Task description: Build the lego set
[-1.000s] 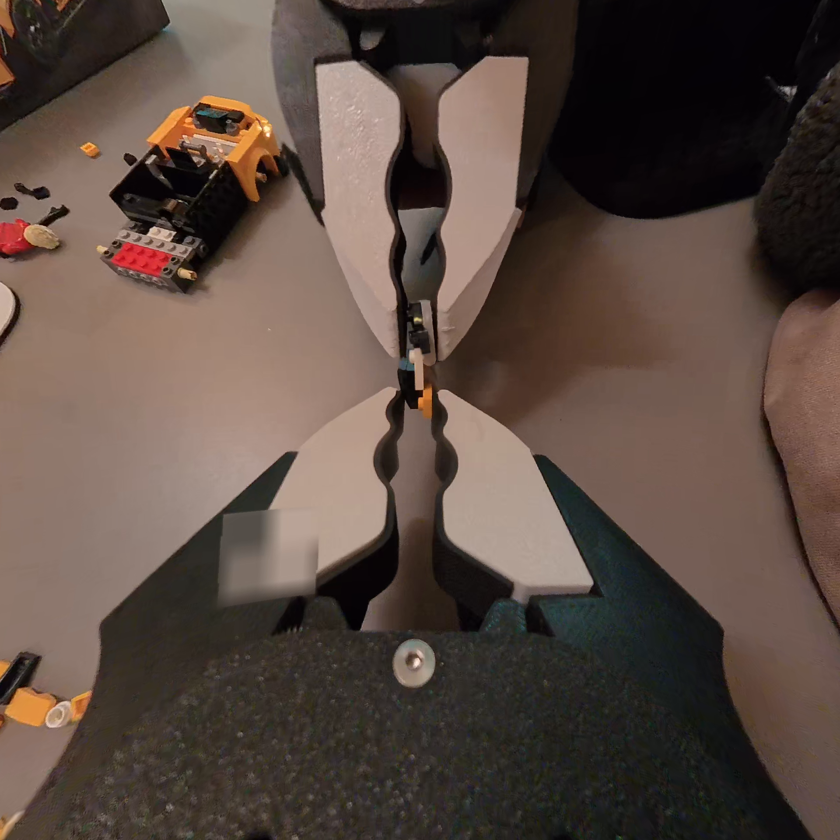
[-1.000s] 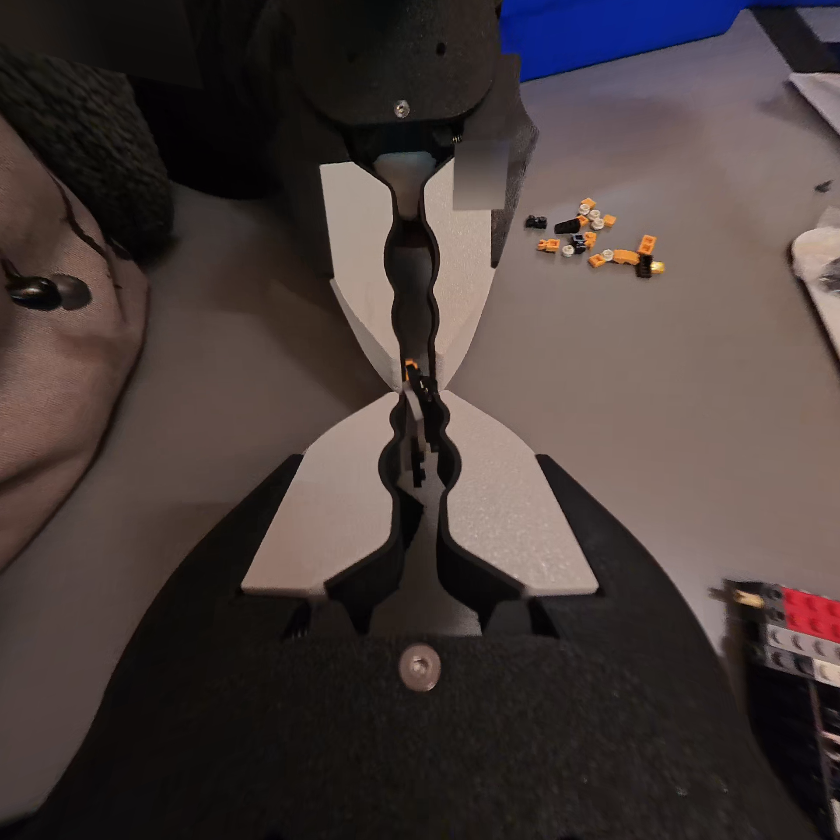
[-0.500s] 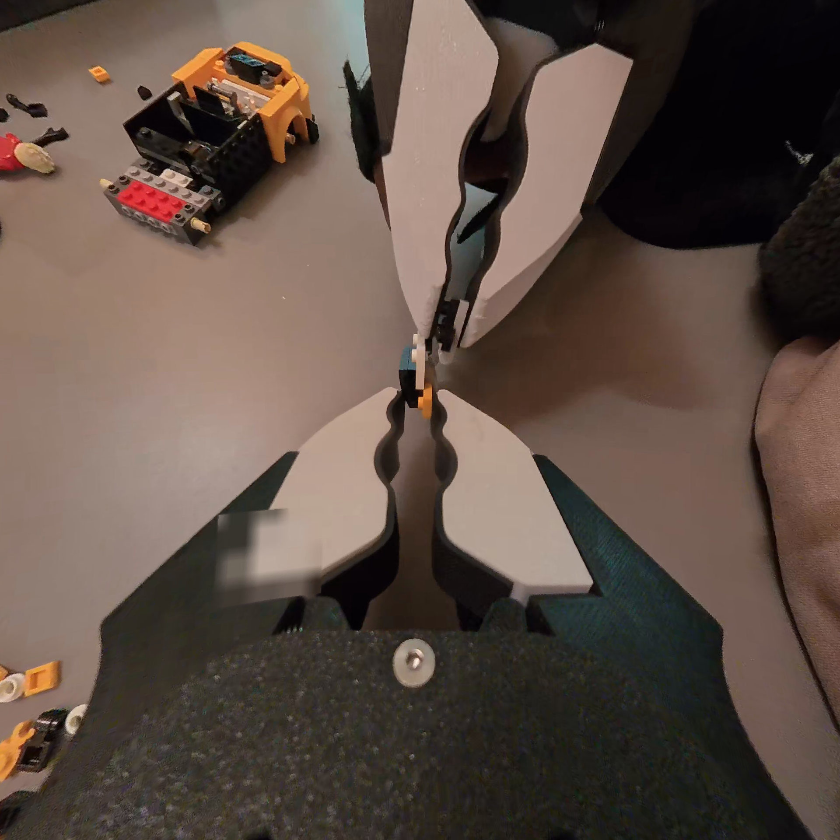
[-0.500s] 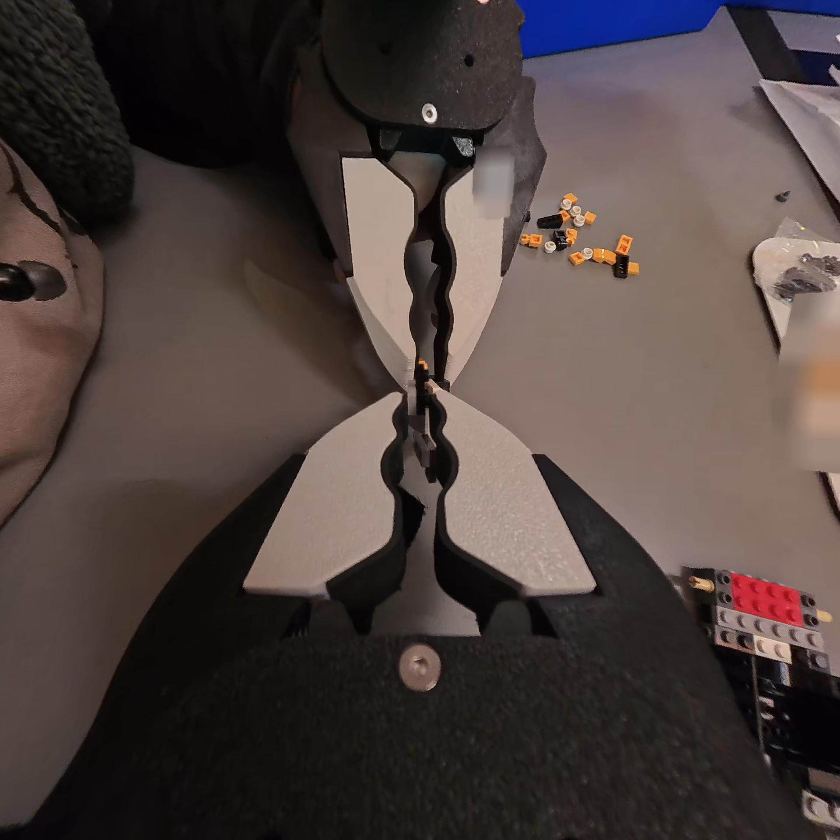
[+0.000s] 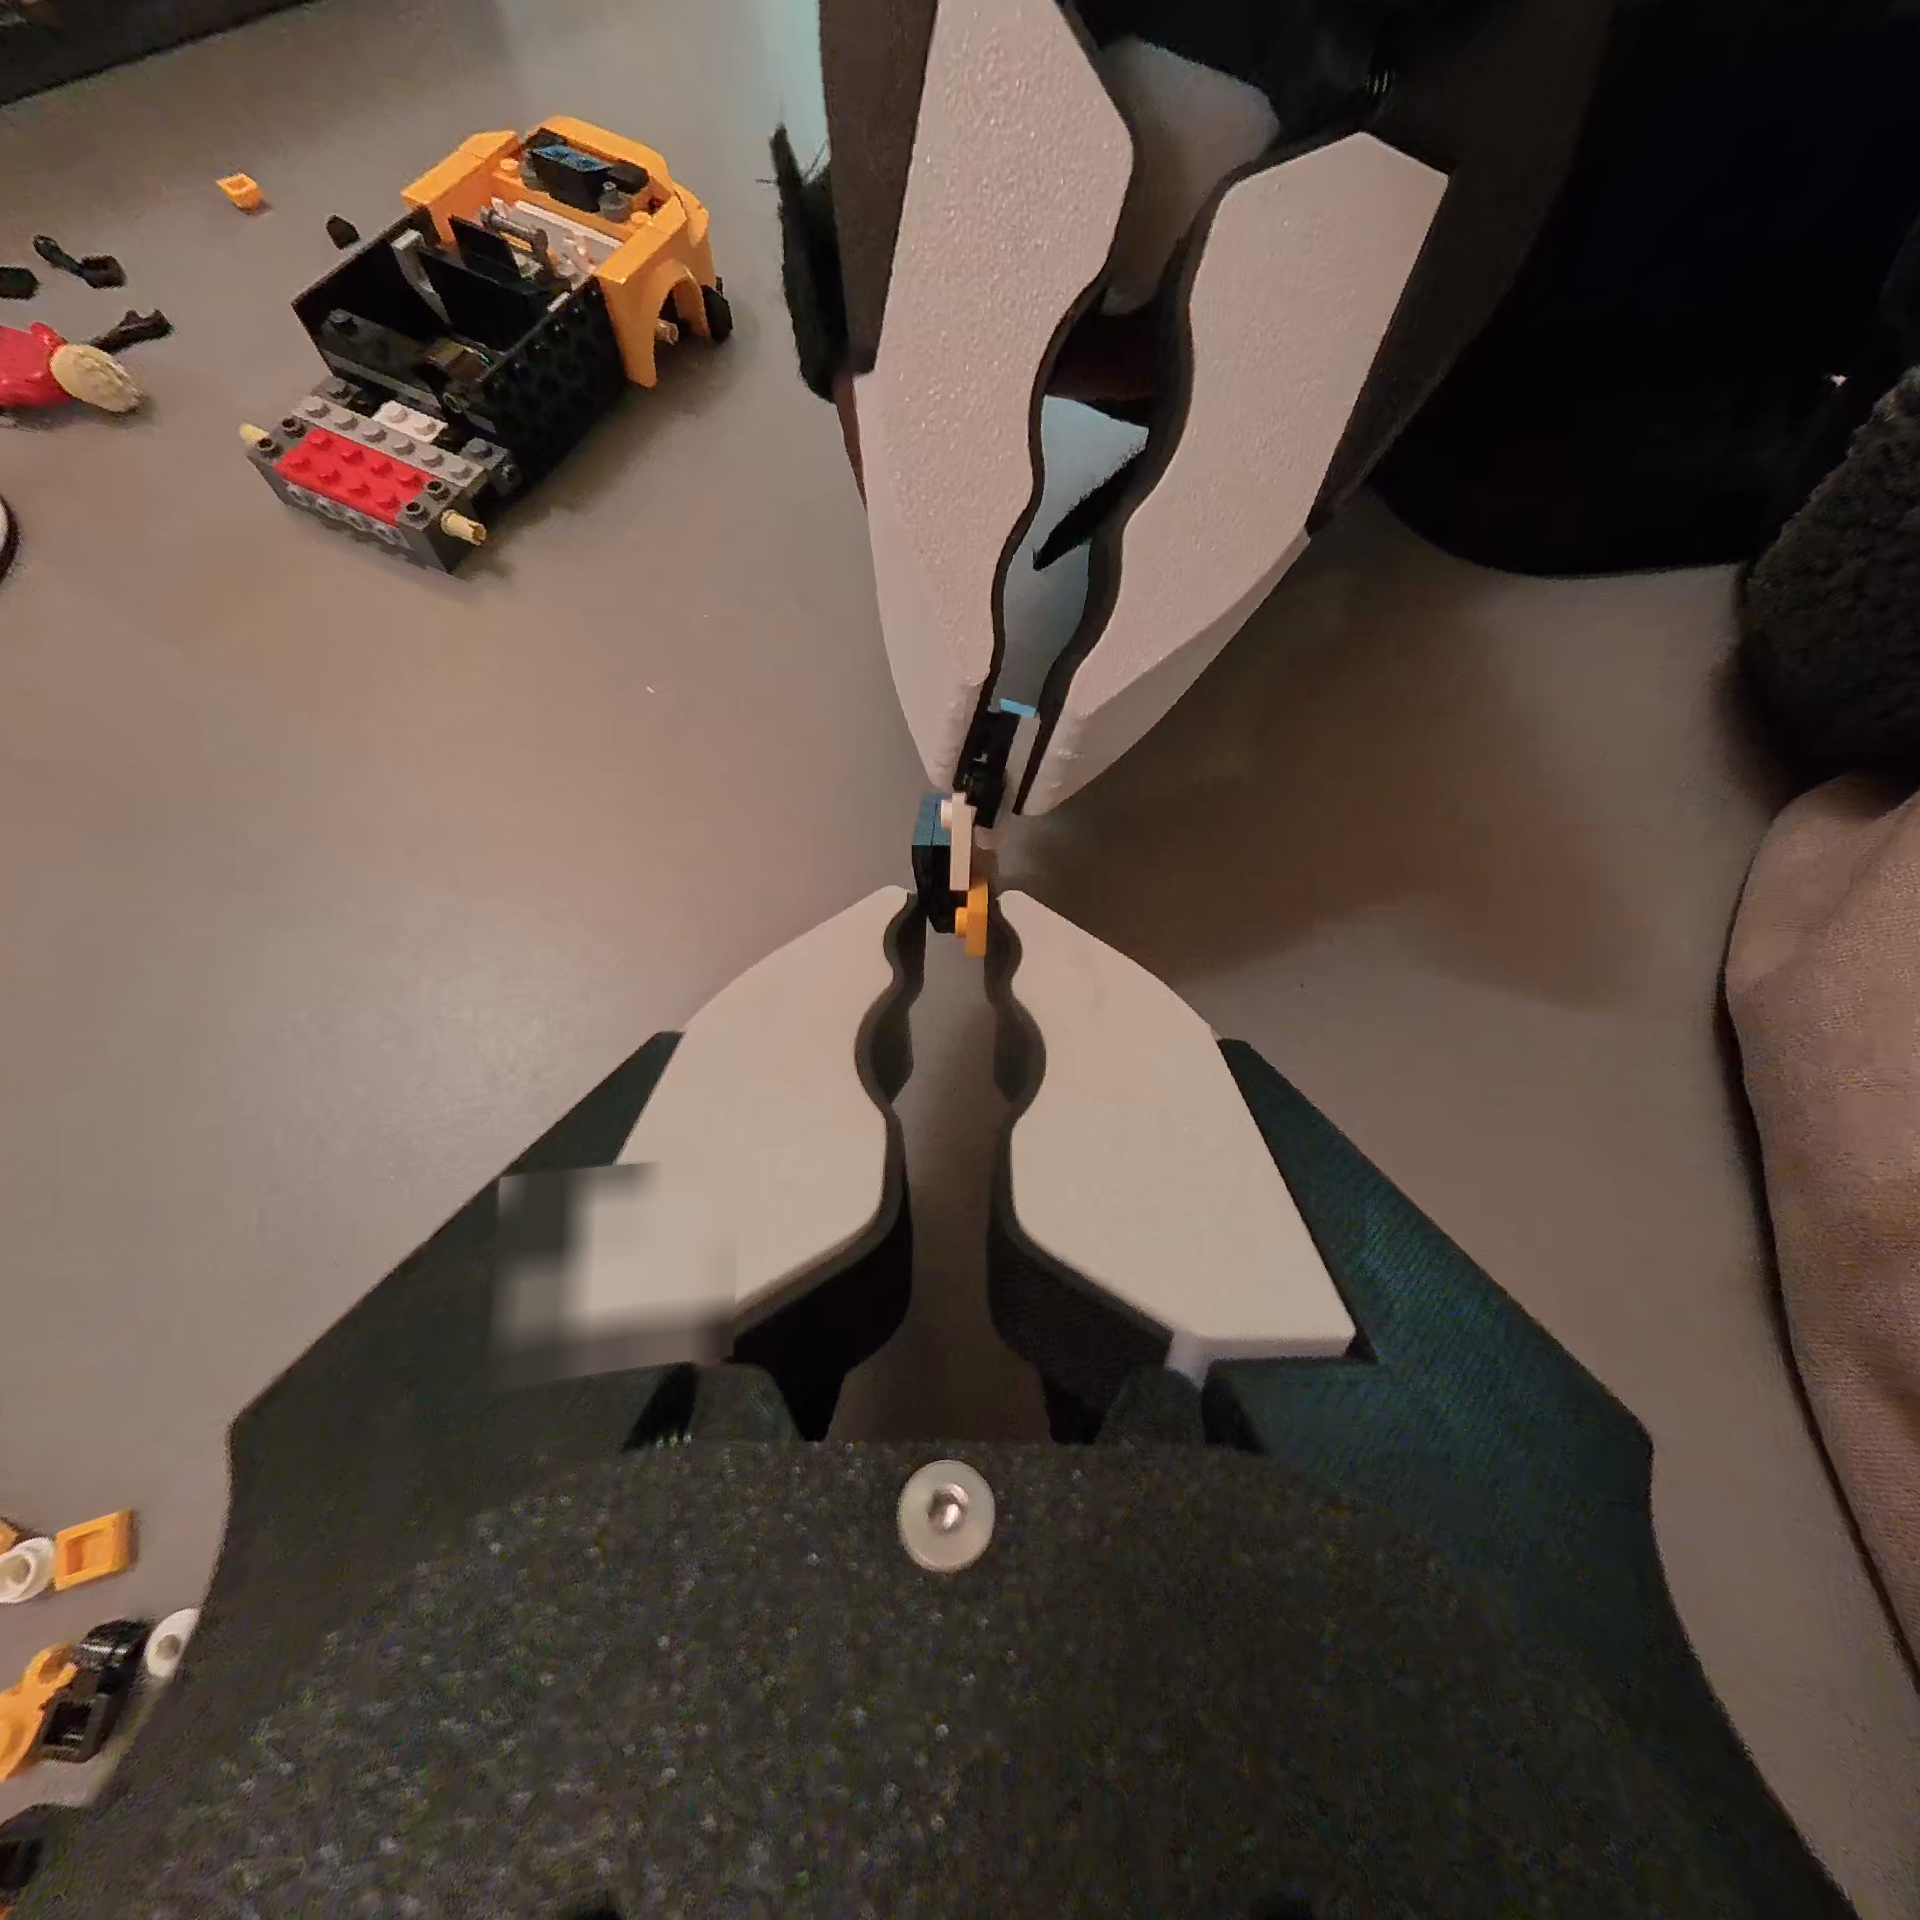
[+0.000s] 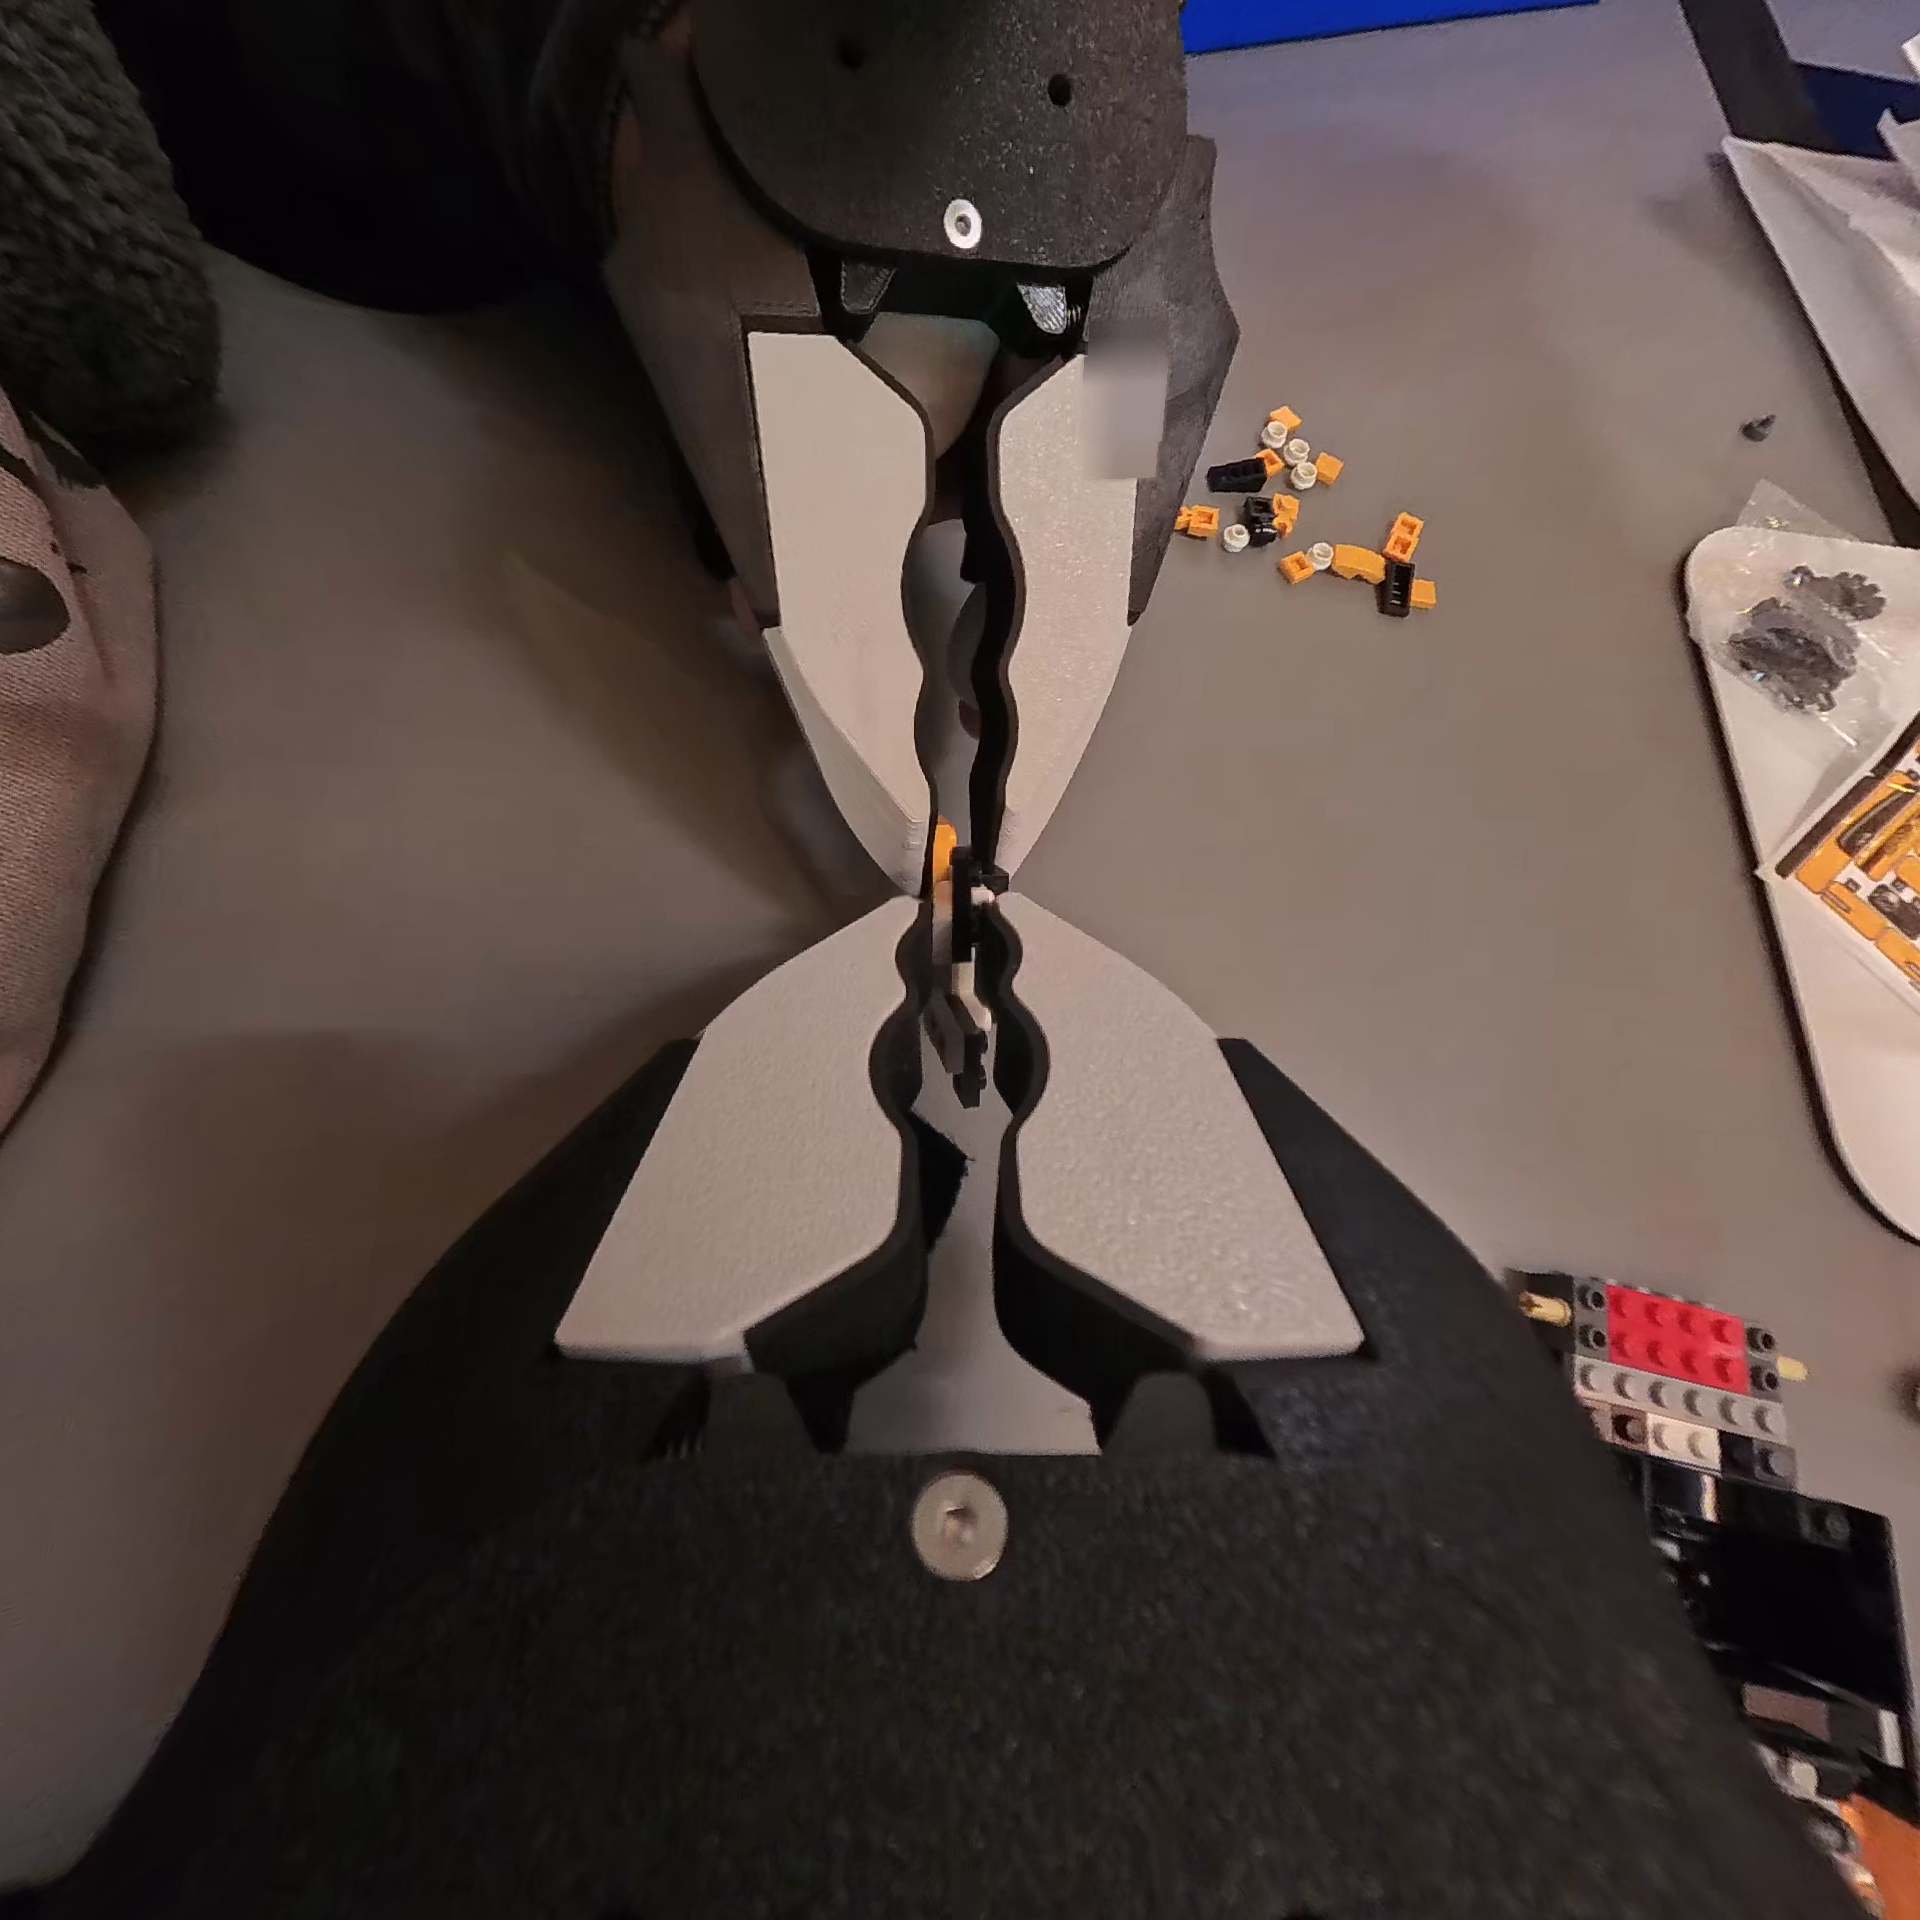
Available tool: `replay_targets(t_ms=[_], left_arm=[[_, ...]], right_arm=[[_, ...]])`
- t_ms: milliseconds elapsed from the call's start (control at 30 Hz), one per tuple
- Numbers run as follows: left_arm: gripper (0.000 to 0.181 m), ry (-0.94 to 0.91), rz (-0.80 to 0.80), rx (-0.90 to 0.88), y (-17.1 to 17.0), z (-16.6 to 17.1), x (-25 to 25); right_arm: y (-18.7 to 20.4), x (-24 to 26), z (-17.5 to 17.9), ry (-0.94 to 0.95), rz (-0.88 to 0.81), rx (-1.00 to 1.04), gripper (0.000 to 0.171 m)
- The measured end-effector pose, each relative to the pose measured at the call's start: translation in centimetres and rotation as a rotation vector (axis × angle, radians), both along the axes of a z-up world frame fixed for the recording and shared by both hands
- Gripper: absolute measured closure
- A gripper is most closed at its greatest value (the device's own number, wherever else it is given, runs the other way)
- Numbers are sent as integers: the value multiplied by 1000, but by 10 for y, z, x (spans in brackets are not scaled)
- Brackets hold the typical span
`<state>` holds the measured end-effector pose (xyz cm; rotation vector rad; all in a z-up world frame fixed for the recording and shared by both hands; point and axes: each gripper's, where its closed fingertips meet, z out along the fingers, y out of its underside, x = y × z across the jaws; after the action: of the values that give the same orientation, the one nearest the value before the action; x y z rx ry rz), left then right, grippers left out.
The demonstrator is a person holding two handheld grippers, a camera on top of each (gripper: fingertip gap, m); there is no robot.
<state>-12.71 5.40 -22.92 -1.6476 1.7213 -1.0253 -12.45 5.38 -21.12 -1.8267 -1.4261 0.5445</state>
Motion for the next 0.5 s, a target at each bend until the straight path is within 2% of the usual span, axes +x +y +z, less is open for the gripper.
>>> replay_targets(t_ms=[500], left_arm=[[171, -23, 33, -120, 3, 0, 1]], right_arm=[[0, -3, 3, 13, 4, 5, 163]])
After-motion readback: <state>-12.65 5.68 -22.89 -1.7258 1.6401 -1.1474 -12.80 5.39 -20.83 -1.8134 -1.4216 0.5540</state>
